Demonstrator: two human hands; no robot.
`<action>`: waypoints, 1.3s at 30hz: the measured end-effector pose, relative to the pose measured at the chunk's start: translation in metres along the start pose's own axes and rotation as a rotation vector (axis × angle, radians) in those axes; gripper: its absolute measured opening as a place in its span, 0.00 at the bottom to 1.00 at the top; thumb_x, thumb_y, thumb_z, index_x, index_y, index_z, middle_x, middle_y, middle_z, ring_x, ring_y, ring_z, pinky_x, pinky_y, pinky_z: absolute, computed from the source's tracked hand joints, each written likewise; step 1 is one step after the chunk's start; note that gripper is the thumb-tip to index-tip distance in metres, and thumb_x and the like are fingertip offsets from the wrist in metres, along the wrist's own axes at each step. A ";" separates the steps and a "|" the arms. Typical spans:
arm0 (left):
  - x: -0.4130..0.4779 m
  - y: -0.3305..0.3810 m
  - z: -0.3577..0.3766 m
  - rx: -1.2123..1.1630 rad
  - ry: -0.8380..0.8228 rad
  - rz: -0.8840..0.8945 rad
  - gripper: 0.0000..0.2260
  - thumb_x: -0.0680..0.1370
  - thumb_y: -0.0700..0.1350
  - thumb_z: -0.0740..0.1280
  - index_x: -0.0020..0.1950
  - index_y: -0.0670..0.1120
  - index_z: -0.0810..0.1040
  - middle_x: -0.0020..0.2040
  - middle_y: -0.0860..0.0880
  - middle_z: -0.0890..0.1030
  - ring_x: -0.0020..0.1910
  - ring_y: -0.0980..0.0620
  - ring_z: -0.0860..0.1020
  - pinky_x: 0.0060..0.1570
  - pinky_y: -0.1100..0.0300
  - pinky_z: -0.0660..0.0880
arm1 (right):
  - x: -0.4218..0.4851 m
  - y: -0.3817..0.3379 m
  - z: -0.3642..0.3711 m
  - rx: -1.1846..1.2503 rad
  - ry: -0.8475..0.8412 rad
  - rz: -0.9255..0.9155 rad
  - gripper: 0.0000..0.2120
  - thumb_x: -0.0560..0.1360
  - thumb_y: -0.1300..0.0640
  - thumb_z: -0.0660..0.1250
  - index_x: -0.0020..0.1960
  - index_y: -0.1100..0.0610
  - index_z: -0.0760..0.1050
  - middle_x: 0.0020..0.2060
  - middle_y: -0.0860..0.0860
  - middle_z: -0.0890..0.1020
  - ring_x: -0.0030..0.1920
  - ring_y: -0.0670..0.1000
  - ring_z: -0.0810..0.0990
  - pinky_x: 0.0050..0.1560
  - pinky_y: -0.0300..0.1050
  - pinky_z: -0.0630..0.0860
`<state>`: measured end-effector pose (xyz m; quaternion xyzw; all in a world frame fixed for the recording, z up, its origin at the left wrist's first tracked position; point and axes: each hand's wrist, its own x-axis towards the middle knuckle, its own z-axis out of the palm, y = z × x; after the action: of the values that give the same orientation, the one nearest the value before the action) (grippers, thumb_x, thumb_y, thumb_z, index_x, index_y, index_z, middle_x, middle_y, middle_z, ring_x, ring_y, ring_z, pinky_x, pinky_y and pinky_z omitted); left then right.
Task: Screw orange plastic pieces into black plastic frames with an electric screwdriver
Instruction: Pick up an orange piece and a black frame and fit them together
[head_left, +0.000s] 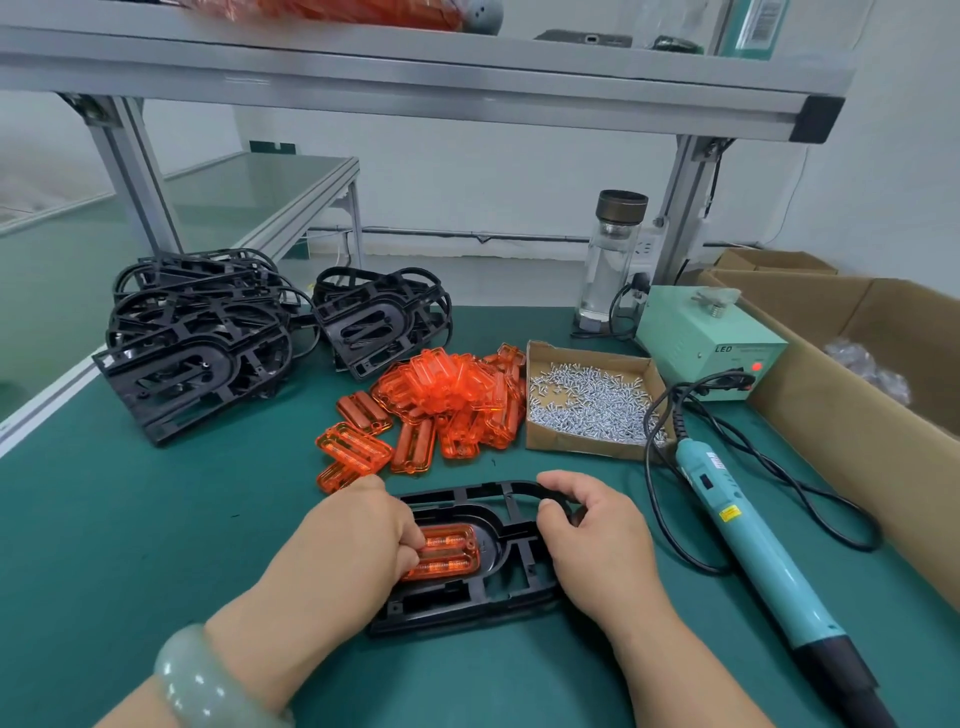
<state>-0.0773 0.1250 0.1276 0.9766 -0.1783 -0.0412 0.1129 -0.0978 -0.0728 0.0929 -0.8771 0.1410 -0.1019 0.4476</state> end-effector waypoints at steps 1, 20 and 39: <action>0.002 0.002 -0.001 0.029 -0.018 -0.009 0.10 0.80 0.49 0.62 0.59 0.55 0.80 0.54 0.52 0.70 0.57 0.51 0.75 0.54 0.63 0.70 | 0.000 0.000 0.000 -0.002 -0.002 0.005 0.13 0.75 0.56 0.65 0.57 0.44 0.80 0.39 0.42 0.77 0.43 0.47 0.74 0.56 0.46 0.75; -0.011 -0.021 0.019 -0.312 0.118 -0.073 0.02 0.73 0.50 0.71 0.41 0.58 0.83 0.37 0.62 0.76 0.38 0.66 0.74 0.37 0.76 0.67 | -0.003 -0.001 -0.002 -0.071 -0.009 0.006 0.12 0.74 0.54 0.65 0.56 0.44 0.78 0.52 0.40 0.80 0.48 0.46 0.78 0.54 0.41 0.72; 0.010 -0.011 0.021 -0.233 0.109 0.148 0.08 0.76 0.49 0.69 0.52 0.59 0.83 0.46 0.59 0.72 0.47 0.61 0.73 0.48 0.70 0.66 | -0.002 0.000 -0.048 -0.373 0.114 -0.115 0.21 0.77 0.45 0.65 0.67 0.49 0.74 0.61 0.47 0.78 0.59 0.50 0.76 0.62 0.41 0.66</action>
<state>-0.0667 0.1269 0.1045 0.9418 -0.2375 -0.0002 0.2377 -0.1145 -0.1083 0.1202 -0.9442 0.1324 -0.1490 0.2621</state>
